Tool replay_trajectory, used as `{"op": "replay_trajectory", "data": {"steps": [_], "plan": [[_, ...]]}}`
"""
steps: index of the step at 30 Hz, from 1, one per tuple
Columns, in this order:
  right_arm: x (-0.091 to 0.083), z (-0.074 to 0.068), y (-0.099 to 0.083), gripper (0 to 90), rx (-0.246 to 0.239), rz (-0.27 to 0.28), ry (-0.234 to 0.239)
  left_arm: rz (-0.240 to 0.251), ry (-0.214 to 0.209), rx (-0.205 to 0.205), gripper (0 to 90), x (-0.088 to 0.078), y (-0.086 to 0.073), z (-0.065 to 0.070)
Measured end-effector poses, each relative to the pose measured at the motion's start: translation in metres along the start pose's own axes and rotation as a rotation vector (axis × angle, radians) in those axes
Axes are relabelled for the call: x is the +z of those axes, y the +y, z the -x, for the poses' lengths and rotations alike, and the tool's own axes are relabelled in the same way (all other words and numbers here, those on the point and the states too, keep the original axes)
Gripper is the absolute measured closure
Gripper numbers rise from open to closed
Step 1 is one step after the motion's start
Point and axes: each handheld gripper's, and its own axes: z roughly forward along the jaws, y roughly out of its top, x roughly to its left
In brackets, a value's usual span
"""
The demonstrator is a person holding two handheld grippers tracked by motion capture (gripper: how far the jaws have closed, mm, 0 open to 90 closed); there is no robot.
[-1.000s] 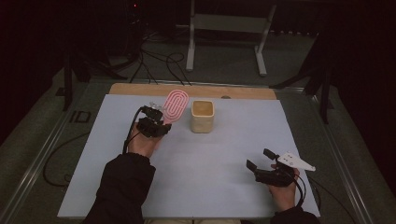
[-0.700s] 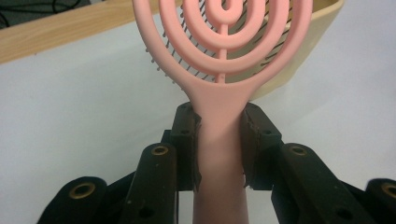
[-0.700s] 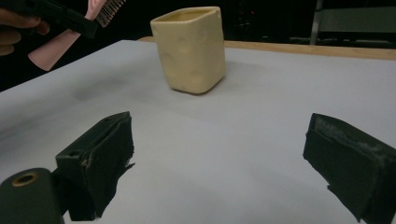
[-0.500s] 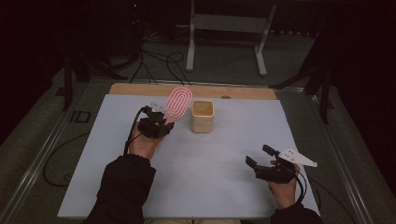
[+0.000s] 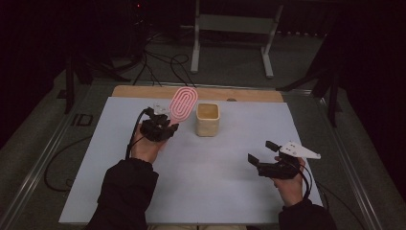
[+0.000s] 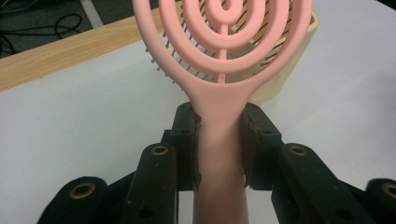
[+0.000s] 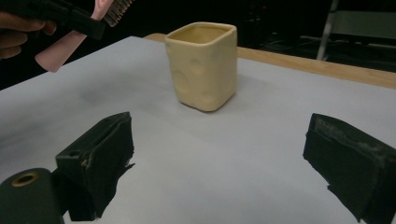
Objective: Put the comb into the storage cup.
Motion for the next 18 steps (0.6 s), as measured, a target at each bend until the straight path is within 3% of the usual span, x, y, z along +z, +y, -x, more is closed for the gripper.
{"op": "replay_trajectory", "data": {"steps": [10, 18], "plan": [[0.016, -0.002, 0.02, 7.6, -0.015, -0.076, 0.028, 0.016, -0.009, 0.02, 70.5, -0.004, 0.004, 0.005], [0.026, -0.005, 0.034, 7.5, -0.021, -0.088, 0.044, 0.033, -0.02, 0.043, 70.5, -0.009, 0.007, 0.012]]}}
